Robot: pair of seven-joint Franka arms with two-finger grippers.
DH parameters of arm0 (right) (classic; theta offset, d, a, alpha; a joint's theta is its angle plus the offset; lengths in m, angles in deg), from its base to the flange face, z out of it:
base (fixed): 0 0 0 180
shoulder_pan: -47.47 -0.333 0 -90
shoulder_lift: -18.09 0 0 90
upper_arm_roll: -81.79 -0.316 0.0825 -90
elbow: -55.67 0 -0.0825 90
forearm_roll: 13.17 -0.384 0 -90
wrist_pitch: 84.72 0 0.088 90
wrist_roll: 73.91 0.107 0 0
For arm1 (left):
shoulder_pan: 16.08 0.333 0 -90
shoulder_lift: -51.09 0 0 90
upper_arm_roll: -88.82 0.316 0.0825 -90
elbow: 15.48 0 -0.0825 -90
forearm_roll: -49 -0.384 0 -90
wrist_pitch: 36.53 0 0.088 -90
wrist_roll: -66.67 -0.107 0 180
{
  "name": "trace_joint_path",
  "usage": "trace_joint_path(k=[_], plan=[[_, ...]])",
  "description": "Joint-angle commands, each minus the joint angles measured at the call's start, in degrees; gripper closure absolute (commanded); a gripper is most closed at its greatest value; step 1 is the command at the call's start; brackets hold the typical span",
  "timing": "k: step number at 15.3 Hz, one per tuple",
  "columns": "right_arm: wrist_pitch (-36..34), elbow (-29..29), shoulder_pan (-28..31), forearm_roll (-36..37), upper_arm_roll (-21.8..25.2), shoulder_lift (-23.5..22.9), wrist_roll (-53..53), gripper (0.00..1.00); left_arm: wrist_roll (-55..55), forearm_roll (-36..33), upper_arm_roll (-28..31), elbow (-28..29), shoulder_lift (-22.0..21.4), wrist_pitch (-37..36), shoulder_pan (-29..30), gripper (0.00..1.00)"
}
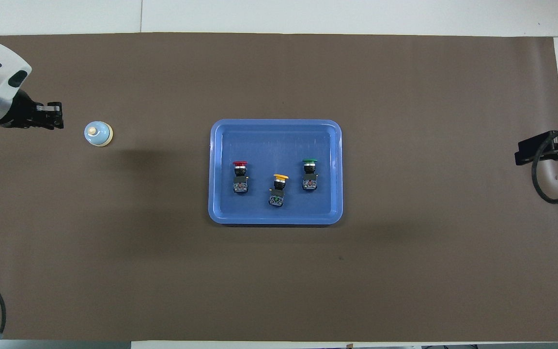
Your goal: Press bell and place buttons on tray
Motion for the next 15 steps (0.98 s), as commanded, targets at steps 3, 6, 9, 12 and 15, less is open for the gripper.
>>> trace_joint_path(k=[3, 6, 9, 12, 15], plan=[[-0.70, -0.42, 0.33, -0.86, -0.15, 0.64, -1.10, 0.00, 1.31, -1.38, -0.10, 1.67, -11.22, -8.82, -0.32, 0.00], [-0.70, -0.42, 0.33, -0.86, -0.15, 0.64, -1.10, 0.00, 1.31, -1.29, -0.19, 1.67, -15.62, -13.83, -0.59, 0.00], [-0.70, -0.42, 0.33, -0.78, -0.15, 0.64, -1.10, 0.00, 1.31, -1.12, -0.54, 1.24, -18.00, -17.62, -0.77, 0.00], [-0.70, -0.42, 0.33, -0.86, -0.15, 0.64, -1.10, 0.00, 1.31, -0.59, -0.54, -4.37, -15.30, -22.53, -0.68, 0.00], [-0.70, -0.42, 0.33, -0.86, -0.15, 0.64, -1.10, 0.00, 1.22, -0.41, -0.62, -7.20, -12.22, -24.22, -0.77, 0.00]])
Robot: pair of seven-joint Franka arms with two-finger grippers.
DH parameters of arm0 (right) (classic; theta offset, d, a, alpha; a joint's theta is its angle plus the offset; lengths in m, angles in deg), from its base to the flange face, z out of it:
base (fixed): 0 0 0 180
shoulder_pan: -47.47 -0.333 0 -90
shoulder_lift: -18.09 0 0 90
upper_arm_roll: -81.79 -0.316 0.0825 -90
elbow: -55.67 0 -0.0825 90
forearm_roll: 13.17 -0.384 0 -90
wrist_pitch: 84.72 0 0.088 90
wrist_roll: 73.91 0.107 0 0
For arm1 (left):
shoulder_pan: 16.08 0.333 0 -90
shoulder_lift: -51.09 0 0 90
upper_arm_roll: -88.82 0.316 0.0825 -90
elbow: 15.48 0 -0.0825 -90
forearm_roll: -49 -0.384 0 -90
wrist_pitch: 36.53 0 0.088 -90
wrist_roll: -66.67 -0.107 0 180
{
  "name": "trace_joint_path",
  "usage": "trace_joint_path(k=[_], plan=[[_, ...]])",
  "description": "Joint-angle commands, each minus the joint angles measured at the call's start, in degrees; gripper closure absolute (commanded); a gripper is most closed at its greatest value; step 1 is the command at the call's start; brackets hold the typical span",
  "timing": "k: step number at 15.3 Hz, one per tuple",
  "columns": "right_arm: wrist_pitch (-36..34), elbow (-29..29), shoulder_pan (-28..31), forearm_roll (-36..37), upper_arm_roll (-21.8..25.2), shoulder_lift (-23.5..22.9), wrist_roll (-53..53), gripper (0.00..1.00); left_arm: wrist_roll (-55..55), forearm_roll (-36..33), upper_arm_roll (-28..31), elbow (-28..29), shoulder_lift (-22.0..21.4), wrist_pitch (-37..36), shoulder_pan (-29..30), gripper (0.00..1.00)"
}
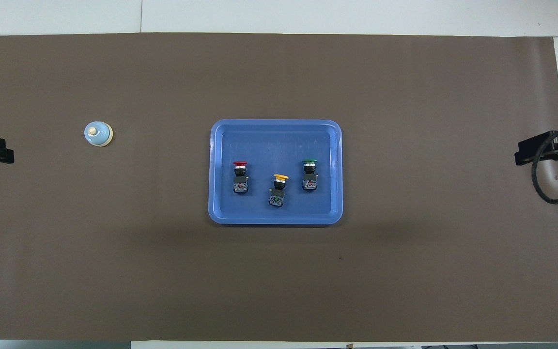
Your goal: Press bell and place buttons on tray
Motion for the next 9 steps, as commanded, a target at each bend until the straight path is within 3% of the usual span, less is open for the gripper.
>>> trace_joint_path(k=[1, 9], plan=[[-0.70, -0.42, 0.33, -0.86, -0.15, 0.64, -1.10, 0.00, 0.93, -0.40, 0.15, -3.68, 4.03, -2.44, -0.73, 0.00], [-0.70, -0.42, 0.33, -0.86, -0.15, 0.64, -1.10, 0.00, 0.32, -0.49, 0.15, -3.41, 4.03, -3.23, -1.17, 0.00]])
